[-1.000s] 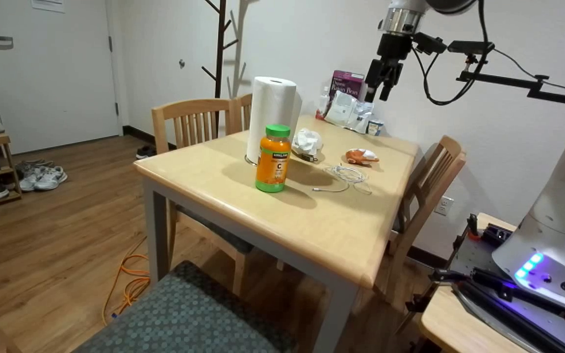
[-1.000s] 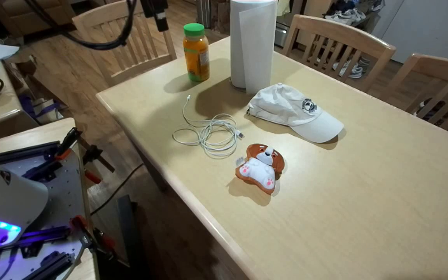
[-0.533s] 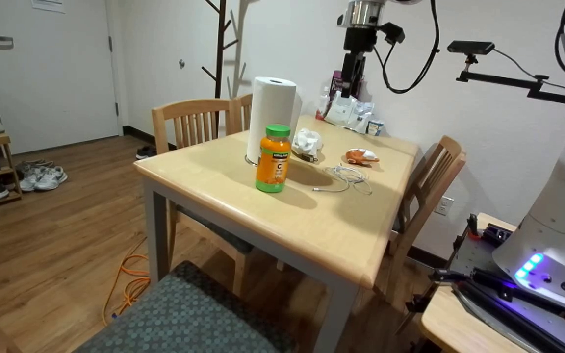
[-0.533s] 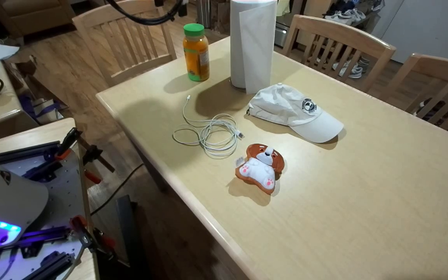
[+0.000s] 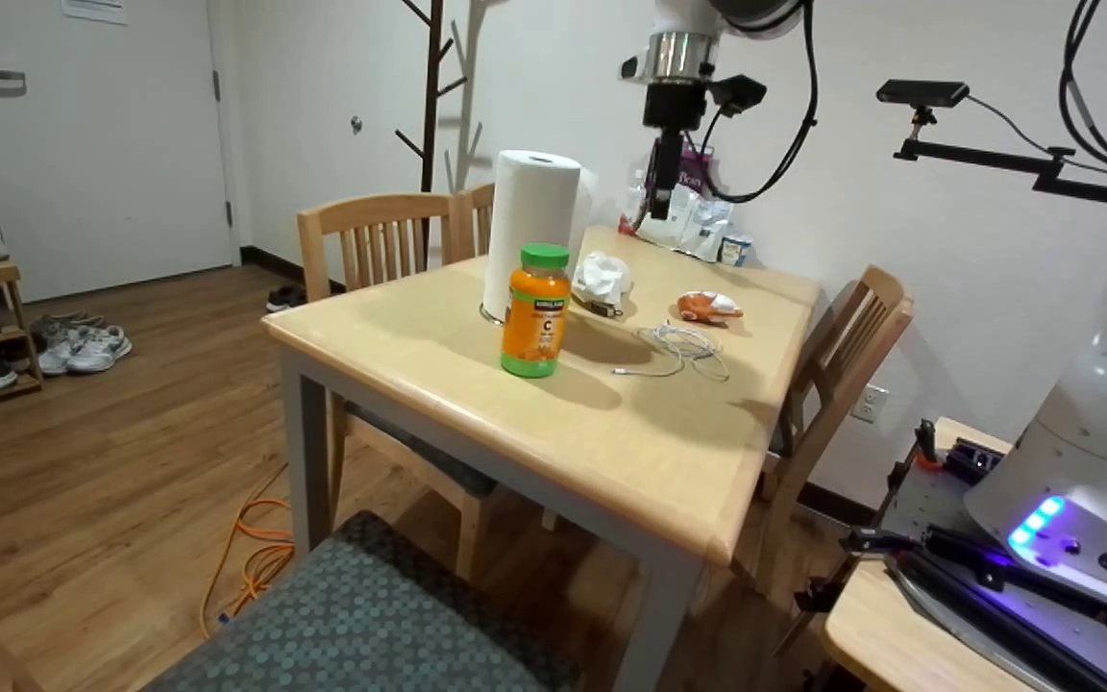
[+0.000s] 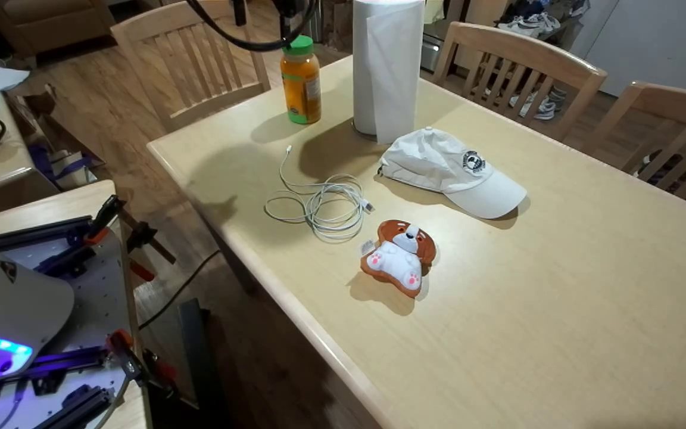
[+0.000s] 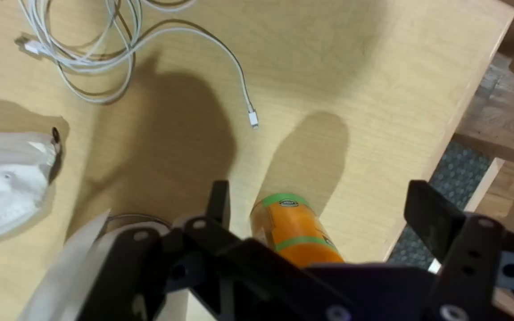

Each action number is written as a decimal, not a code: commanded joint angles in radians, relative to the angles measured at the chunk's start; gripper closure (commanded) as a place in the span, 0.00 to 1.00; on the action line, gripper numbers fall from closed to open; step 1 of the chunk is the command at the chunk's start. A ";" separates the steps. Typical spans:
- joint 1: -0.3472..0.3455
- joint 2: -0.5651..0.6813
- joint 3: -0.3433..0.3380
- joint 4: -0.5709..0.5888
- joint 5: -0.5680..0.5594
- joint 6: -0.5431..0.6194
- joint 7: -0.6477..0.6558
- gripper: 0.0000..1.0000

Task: Take the lid off the bottle and put it on the table

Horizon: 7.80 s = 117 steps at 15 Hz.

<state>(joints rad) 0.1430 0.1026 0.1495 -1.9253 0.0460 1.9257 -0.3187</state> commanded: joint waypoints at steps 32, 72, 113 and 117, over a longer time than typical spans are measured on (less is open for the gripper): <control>0.122 0.367 0.039 0.327 -0.117 0.117 0.369 0.00; 0.201 0.264 0.013 0.267 -0.251 0.118 0.440 0.50; 0.175 0.363 -0.014 -0.231 -0.330 0.690 0.503 0.06; 0.181 0.323 -0.022 -0.242 -0.287 0.660 0.554 0.00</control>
<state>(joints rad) 0.3212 0.4529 0.1330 -2.1553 -0.2869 2.5937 0.2184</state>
